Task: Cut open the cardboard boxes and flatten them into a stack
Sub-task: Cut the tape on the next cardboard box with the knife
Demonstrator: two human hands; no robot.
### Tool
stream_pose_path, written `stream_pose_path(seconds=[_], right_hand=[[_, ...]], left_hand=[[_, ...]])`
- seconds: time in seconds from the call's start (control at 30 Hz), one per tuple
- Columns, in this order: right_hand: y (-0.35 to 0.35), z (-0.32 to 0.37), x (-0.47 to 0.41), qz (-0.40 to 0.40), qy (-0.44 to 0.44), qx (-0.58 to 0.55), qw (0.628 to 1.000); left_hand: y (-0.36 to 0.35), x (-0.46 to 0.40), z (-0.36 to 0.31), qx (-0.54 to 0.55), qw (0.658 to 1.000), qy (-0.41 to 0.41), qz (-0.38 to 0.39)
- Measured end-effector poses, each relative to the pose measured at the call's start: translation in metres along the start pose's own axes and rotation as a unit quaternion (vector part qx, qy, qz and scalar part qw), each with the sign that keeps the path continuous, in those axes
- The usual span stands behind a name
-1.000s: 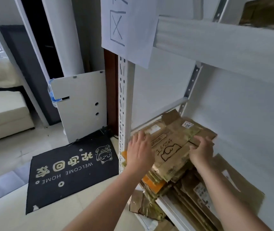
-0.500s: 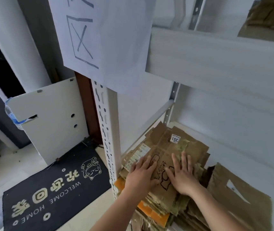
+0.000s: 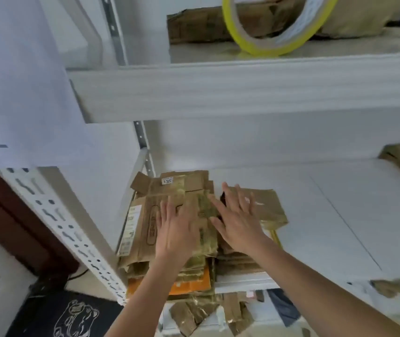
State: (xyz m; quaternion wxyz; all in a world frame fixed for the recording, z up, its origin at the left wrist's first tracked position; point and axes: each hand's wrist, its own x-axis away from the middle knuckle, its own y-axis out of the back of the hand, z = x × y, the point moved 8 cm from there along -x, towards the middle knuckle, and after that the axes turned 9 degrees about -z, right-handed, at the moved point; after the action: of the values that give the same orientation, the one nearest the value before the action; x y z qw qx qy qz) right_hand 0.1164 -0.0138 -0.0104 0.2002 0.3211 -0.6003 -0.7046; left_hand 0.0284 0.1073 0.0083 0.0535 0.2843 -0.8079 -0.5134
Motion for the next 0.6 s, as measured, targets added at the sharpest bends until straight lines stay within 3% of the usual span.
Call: stream_pose_path(seconds=[0.37, 0.6], right_hand=[[0.059, -0.228, 0.151, -0.031, -0.228, 0.012, 0.973], [0.091, -0.410, 0.291, -0.043, -0.376, 0.024, 0.925]], left_hand=[[-0.105, 0.046, -0.227, 0.007, 0.979, -0.182, 0.093], [-0.209, 0.103, -0.405, -0.036, 0.953, -0.263, 0.145]])
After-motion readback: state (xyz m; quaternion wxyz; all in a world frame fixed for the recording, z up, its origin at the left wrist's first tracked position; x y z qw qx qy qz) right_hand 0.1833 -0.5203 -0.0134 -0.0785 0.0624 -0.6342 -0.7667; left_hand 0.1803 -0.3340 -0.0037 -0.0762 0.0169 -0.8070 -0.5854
